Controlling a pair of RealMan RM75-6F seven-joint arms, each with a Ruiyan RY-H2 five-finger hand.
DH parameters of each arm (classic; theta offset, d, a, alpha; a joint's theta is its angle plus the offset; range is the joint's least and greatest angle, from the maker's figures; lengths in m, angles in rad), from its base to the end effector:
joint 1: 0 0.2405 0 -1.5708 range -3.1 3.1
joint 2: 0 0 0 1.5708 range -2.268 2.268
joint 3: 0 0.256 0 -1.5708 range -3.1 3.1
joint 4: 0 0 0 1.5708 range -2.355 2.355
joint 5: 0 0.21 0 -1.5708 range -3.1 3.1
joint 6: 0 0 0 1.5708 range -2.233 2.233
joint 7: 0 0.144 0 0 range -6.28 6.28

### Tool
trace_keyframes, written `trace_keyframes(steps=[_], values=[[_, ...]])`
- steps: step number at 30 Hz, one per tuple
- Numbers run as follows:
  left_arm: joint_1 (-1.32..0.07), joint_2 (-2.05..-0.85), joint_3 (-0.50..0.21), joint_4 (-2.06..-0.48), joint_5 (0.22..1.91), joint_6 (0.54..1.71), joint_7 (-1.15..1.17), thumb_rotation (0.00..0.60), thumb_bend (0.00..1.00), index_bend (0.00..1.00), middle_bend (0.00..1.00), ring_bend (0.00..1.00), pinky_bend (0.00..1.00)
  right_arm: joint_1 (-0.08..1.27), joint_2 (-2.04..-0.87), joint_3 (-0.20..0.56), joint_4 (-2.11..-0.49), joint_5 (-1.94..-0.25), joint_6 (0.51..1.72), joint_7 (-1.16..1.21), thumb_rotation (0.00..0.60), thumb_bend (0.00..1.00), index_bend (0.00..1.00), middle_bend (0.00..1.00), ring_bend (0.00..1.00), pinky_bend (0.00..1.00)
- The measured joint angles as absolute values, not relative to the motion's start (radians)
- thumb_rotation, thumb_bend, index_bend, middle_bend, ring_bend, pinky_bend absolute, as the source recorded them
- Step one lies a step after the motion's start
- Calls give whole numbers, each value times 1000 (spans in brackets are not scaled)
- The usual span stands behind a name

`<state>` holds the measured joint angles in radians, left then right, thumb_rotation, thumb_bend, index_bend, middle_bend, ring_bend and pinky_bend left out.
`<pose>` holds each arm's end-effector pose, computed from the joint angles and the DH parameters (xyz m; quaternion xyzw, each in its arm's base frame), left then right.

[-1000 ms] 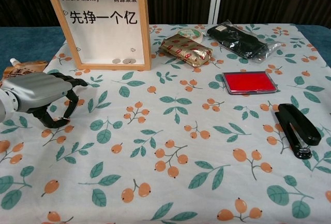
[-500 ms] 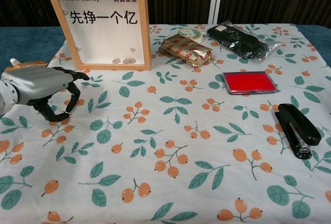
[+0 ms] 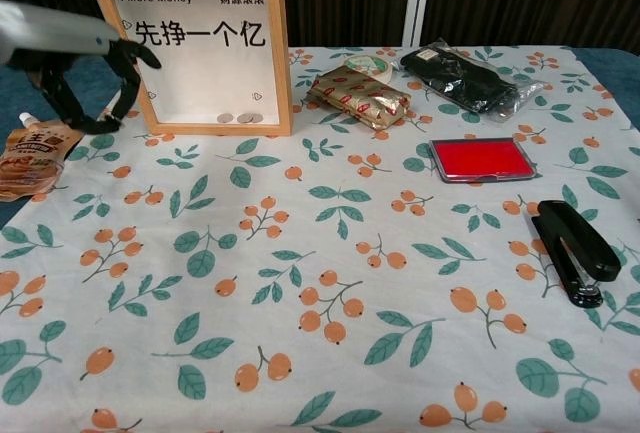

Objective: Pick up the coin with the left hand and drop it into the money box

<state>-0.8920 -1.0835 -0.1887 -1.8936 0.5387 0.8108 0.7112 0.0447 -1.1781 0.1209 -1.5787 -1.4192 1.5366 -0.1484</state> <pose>-0.1368 0.3494 0.0839 -0.7708 -0.3966 -0.2164 0.4492 -0.3224 -0.1818 0.1647 0.5571 -0.3493 0.3590 0.6624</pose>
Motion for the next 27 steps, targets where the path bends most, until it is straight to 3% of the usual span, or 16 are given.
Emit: trace_keyframes(steps=[9,16,20,27], values=[[-1084,-815,-232,-1998,236,689,719,600,600,637,17,0,0,50,-1191,122,-1564,-1407,1524,-160,600,302,0,0,0,0],[-1235,-716,-208,-1953,36,573,714,600,602,638,15,0,0,49,-1197,128,-1552,-1391,1523,-169,600,301,0,0,0,0],[-1327,-708,-158,-1856,-71,484,714,600,618,638,14,0,0,52,-1202,135,-1537,-1378,1520,-174,600,301,0,0,0,0],[-1497,-763,24,-1610,-233,330,714,600,633,648,15,0,0,59,-1226,142,-1505,-1360,1515,-211,600,301,0,0,0,0]])
